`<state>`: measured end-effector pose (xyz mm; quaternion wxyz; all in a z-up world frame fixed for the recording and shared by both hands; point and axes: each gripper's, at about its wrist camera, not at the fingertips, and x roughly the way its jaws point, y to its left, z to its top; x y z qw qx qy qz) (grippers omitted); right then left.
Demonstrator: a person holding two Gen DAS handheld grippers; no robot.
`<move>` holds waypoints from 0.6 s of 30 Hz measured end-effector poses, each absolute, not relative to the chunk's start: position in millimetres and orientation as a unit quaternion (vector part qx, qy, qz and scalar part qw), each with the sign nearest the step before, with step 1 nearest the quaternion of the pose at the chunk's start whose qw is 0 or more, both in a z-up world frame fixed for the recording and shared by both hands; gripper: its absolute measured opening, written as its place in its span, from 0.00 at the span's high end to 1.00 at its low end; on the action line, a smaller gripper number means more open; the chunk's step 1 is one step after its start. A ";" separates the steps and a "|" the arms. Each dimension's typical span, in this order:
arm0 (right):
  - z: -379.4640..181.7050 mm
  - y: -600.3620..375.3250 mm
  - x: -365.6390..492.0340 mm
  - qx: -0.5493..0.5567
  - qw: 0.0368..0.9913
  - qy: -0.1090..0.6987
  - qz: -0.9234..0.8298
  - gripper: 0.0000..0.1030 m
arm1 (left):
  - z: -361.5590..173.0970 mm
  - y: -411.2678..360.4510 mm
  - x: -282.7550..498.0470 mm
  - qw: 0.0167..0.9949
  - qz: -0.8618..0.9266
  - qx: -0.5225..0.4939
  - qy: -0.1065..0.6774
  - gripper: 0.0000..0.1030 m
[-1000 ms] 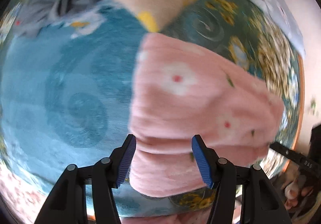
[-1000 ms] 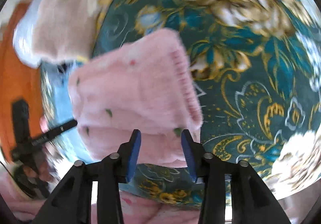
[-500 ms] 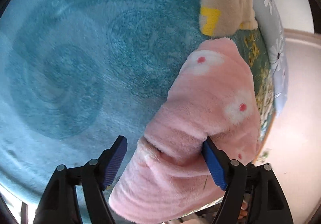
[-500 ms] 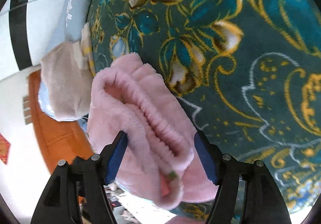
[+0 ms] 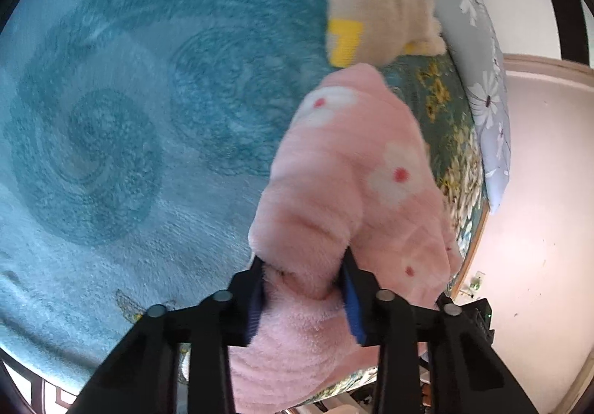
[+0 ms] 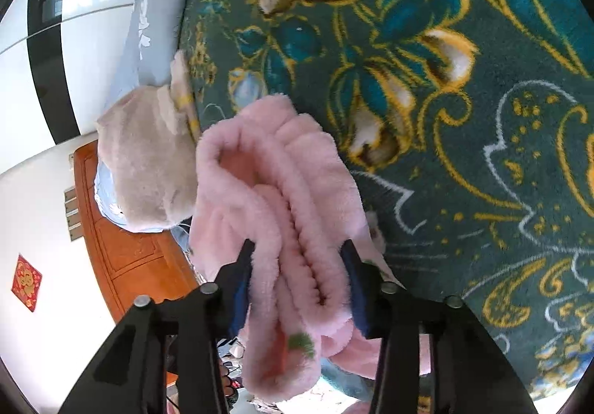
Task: Fold clothes
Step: 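Lift the pink garment with both grippers and carry it toward the pillow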
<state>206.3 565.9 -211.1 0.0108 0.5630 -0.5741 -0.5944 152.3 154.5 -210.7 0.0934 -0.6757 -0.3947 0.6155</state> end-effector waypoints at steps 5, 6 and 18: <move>-179.7 563.8 218.2 0.554 0.002 -0.571 -0.606 0.60 | -178.4 160.3 148.9 0.131 0.630 -0.671 -0.368 0.69; -173.4 563.4 220.5 0.552 0.000 -0.571 -0.608 0.60 | -172.5 163.3 148.1 0.139 0.632 -0.672 -0.360 0.69; -95.5 581.4 253.0 0.512 -0.026 -0.568 -0.643 0.60 | -105.9 209.9 134.8 0.229 0.639 -0.657 -0.327 0.70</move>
